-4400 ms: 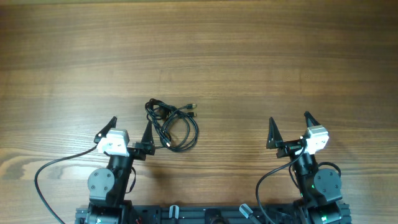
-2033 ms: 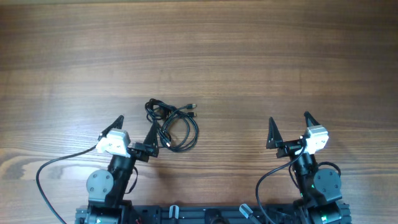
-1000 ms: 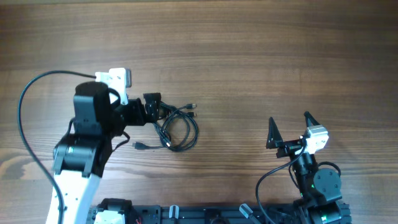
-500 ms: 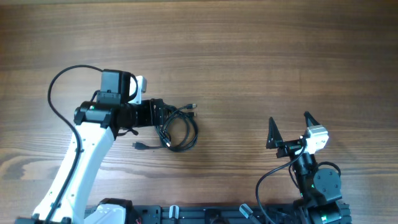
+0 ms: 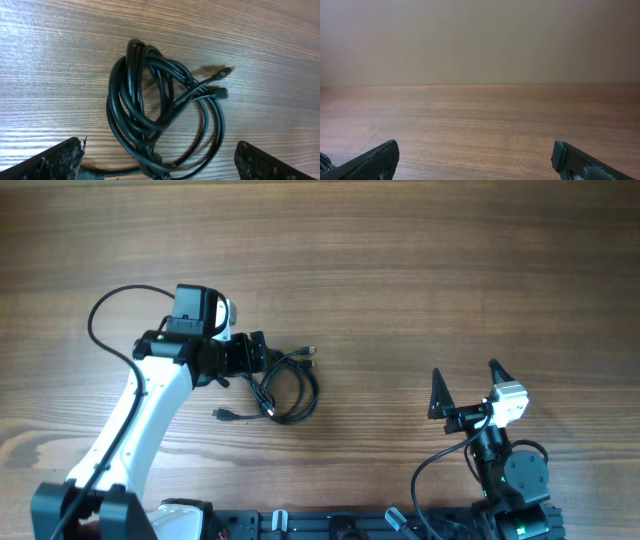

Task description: Untangle cables

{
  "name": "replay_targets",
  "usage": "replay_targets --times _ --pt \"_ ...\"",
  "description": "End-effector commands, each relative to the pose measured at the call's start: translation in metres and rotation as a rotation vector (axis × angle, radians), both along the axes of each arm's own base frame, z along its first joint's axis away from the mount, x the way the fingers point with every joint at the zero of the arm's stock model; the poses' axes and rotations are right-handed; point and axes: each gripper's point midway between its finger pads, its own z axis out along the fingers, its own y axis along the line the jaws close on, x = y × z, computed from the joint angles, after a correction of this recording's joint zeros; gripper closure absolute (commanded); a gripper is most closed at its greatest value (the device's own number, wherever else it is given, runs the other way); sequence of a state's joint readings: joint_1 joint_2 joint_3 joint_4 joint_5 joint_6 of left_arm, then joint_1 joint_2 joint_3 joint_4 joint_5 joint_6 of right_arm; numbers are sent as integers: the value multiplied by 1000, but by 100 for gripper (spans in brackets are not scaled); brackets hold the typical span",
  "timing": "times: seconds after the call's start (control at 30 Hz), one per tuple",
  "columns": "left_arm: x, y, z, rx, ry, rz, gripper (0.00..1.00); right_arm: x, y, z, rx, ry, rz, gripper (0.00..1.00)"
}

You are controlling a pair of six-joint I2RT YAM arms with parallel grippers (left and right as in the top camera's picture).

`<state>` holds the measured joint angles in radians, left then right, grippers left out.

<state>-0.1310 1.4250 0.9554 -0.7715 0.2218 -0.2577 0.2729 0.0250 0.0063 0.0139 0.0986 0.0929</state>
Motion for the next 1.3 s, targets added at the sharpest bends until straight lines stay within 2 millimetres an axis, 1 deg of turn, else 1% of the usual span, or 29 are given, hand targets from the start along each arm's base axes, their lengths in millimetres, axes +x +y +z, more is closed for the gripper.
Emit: replay_targets --times 0.0,0.03,0.13,0.23,0.3,0.4,0.43,0.5,0.53,0.63,0.73,0.8,0.83,0.87,0.9,1.07,1.13,1.17,1.2,1.27 --pt "7 11 -15 48 51 113 0 1 -4 0 14 0 -20 0" --pt "8 14 -19 64 60 121 0 1 -4 0 15 0 -20 0" --pt "12 13 -27 68 68 122 0 1 -4 0 14 0 -20 0" --pt "12 13 -33 71 85 121 0 1 -4 0 15 0 -20 0" --pt "13 13 -37 72 88 121 8 1 -4 0 14 0 -20 0" --pt "12 13 -44 75 107 120 14 1 -4 0 14 0 -20 0" --pt "12 13 -48 77 118 120 18 1 -4 0 15 0 -20 0" --pt "12 13 -50 79 123 120 23 1 -4 0 14 0 -20 0" --pt "13 13 -50 78 119 120 28 1 -4 0 14 0 -20 0" --pt "18 13 -49 74 100 120 52 1 -4 0 14 0 -20 0" --pt "21 12 -48 72 85 121 72 1 -4 0 15 0 -20 0" --pt "23 12 -48 70 79 121 82 1 -4 0 14 0 -20 0" --pt "23 12 -48 70 78 121 83 1 -4 0 15 0 -20 0" --pt "23 12 -48 70 78 121 88 1 -4 0 14 0 -20 0" --pt "23 12 -48 70 78 121 96 1 -4 0 14 0 -20 0" --pt "23 11 -48 66 79 120 96 1 -4 0 14 0 -20 0" --pt "26 2 -44 18 64 96 96 1 -4 0 14 0 -20 0" --pt "27 -5 -38 -22 49 77 96 1 -4 0 14 0 -20 0" --pt "30 -15 -29 -79 25 58 96 1 -4 0 14 0 -20 0" --pt "35 -31 -5 -180 -40 18 96 1 -4 0 15 0 -20 0"
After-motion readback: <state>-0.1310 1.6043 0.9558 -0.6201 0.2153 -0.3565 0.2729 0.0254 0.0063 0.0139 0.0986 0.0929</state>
